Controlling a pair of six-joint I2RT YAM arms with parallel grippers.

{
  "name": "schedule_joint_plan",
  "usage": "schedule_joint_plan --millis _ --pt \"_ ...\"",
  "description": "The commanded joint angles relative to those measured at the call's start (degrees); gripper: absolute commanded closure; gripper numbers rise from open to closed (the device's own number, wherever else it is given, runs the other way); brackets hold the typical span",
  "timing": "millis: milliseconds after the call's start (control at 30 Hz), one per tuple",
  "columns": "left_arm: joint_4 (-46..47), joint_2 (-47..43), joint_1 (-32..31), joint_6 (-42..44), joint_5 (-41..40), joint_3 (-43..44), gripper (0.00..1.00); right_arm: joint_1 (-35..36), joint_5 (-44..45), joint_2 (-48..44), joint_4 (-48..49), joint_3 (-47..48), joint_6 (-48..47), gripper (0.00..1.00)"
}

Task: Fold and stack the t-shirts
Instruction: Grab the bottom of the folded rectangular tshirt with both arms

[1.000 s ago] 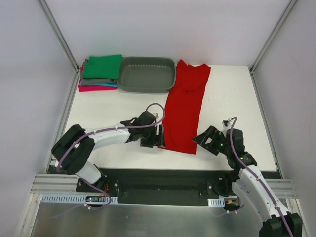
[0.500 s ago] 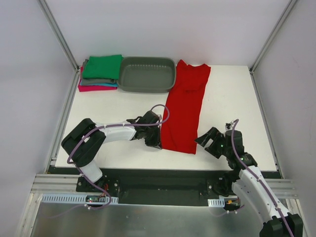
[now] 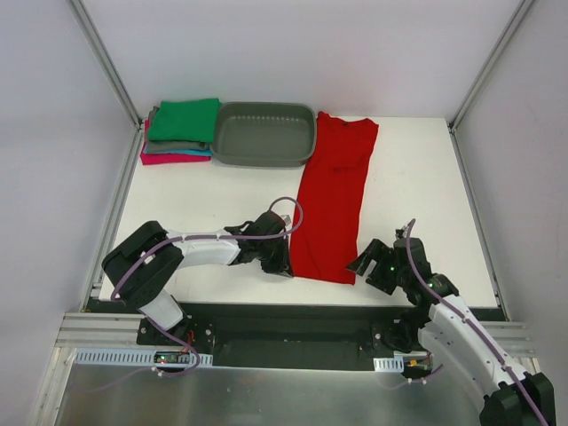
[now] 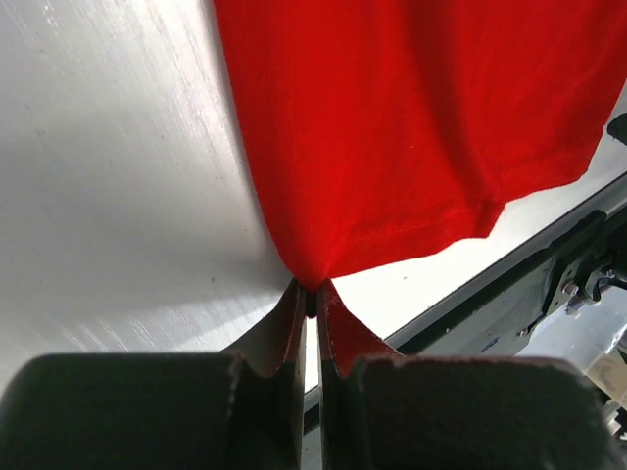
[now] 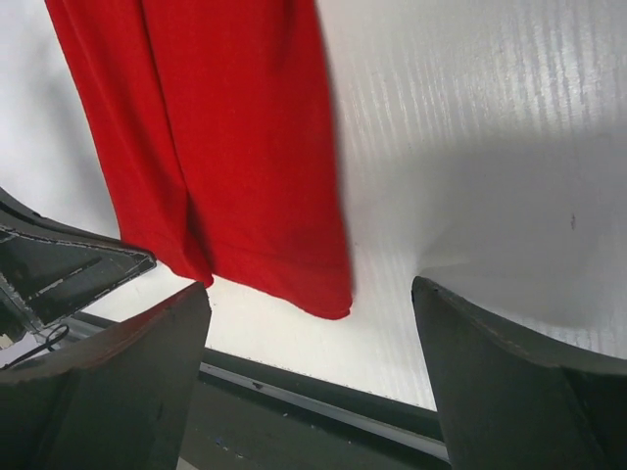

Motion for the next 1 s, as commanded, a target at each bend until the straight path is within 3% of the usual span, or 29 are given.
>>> schedule_joint_plan --millis 0,300,733,833,900,967 --pt "0.13 -2.53 -0.49 -1.81 -1.26 -1.72 1.00 0.39 1.69 0.21 -1.59 2.06 0.46 0.15" --pt "1.45 -1.40 -1.63 -1.64 -0.21 -1.46 1.00 3.02 -0.25 1.71 2.01 -0.84 4.32 0.27" --pt "4.70 1.51 -3.12 -2.08 2.33 -1.55 1.00 6.98 7.22 5.13 1.04 -1.63 7.22 0.42" --pt "4.70 1.42 -3.30 -2.25 2.51 -1.98 1.00 7.33 7.05 6.11 1.66 -1.63 7.66 0.61" --pt "4.61 0.72 -3.39 -2.69 2.16 -2.51 1.00 7.95 6.52 5.15 1.14 -1.80 7.75 0.79" --pt "4.70 -0.77 -4.00 -3.39 1.99 -3.47 1.00 8.82 5.47 2.96 0.17 -1.89 7.58 0.90"
